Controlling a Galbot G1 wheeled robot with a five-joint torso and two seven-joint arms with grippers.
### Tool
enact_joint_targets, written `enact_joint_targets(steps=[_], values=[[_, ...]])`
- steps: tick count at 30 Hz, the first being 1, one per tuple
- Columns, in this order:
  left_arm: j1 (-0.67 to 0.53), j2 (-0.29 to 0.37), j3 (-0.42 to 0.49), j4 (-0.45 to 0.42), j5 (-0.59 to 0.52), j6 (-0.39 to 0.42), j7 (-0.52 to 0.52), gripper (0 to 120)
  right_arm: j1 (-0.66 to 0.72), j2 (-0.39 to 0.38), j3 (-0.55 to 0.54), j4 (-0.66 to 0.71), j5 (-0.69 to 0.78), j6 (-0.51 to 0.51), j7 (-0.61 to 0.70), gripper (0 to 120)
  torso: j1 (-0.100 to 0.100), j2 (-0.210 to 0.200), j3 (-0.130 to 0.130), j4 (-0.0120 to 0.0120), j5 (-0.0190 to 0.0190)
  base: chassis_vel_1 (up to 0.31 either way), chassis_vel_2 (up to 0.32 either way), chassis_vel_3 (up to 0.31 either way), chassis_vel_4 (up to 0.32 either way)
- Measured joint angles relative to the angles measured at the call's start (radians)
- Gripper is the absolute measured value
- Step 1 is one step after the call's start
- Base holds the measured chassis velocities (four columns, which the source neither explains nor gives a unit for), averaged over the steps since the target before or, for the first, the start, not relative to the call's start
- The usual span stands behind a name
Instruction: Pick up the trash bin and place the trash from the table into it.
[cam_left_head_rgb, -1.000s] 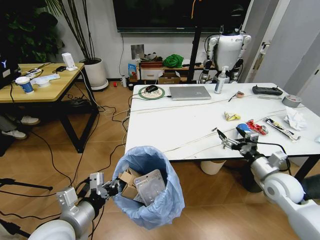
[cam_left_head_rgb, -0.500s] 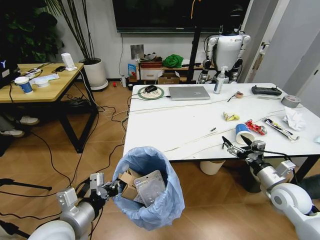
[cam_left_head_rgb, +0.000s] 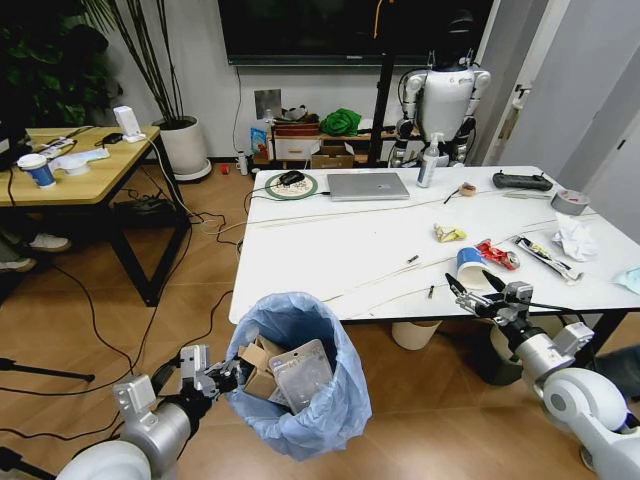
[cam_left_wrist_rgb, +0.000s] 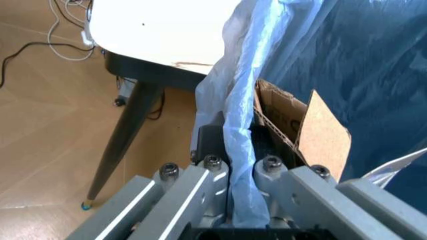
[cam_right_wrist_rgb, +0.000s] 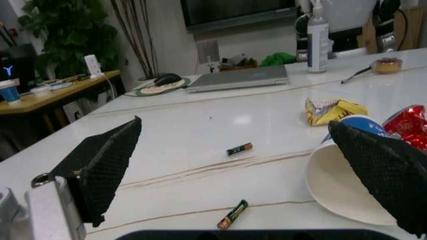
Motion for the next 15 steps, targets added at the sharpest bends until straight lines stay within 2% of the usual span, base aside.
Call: enact_joint_targets(steps=[15], values=[[0.000,-0.005,0.003,-0.004,0.006,0.000,0.000,0,-0.001,-0.008,0.010,0.003,0.010,0.000,0.000,100,0.000,0.000,0.000,-0.0001,0.0000,-0.032,-0.029,0.030,0.031]])
